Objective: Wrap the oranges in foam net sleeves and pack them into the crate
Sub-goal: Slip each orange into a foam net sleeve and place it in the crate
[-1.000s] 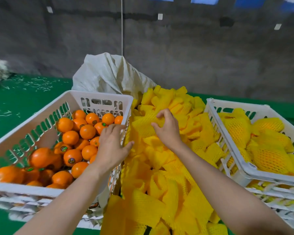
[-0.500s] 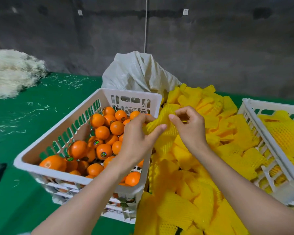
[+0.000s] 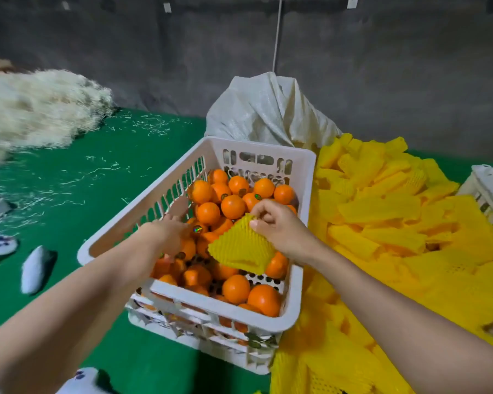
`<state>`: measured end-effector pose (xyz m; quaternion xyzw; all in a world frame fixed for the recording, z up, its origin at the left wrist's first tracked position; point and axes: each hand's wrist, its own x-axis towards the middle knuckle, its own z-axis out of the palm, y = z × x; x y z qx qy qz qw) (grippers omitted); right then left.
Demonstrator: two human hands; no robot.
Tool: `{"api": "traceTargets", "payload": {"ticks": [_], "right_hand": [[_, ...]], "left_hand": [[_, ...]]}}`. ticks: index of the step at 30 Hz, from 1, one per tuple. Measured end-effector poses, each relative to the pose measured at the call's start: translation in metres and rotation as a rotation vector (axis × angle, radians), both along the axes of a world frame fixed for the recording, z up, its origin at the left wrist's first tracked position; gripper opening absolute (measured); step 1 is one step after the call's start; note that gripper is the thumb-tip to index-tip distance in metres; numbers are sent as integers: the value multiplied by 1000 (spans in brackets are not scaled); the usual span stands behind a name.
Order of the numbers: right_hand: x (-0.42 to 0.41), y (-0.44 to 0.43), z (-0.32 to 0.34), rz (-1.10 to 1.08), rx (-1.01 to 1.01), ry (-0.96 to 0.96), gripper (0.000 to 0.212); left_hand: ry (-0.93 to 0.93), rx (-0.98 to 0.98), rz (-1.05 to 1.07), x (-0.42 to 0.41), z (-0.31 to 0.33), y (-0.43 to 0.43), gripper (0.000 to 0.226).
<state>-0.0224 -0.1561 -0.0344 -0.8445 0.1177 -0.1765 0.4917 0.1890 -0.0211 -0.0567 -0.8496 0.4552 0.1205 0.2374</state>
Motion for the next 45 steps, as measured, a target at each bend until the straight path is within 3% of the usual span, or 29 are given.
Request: {"api": "traceTargets", "payload": {"ticks": [3, 6, 9, 12, 16, 20, 26, 27, 30, 35, 38, 39, 40, 41, 42, 45], "right_hand": [[-3, -4, -1, 1, 19, 18, 17], [-5, 1, 0, 29, -9, 44, 14], [-8, 4, 3, -10, -31, -2, 9], [-12, 7, 6, -88, -50, -37, 7], [-29, 12, 23, -66, 174, -148, 12], [-61, 6, 38, -82, 378, -279, 5], [-108, -1, 54, -1, 777, -349, 6], [-114, -3, 56, -6, 782, -352, 11], [-129, -7, 58, -52, 745, -336, 16], [-146, -6, 55, -264, 543, -211, 6], [-172, 5, 57, -364, 439, -71, 42], [-174, 6, 55, -449, 470, -57, 45], [-173, 4, 54, -520, 379, -86, 61], [-166, -7, 41, -615, 196, -189, 34], [-159, -7, 43, -717, 76, -254, 21], [-148, -17, 33, -853, -61, -348, 10]], "left_hand": [[-102, -4, 14, -4, -9, -5, 44], [-200, 22, -7, -6, -9, -8, 41], [-65, -184, 92, -3, -3, -9, 39], [255, -661, 177, -9, 10, -19, 53], [1069, -1182, 271, -50, 45, -25, 62], [1566, -1289, 382, -98, 66, -32, 70], [2144, -1185, 632, -178, 78, -53, 60], [2161, -1206, 668, -189, 81, -58, 54], [1983, -1276, 724, -218, 81, -76, 38], [2036, -1317, 764, -251, 70, -89, 32], [1949, -1378, 747, -263, 65, -93, 23], [1921, -1401, 728, -266, 63, -93, 24], [1902, -1411, 709, -268, 61, -95, 26], [1890, -1410, 700, -270, 60, -95, 27], [1896, -1397, 693, -271, 59, -94, 29], [1972, -1286, 611, -271, 55, -91, 58]]}}
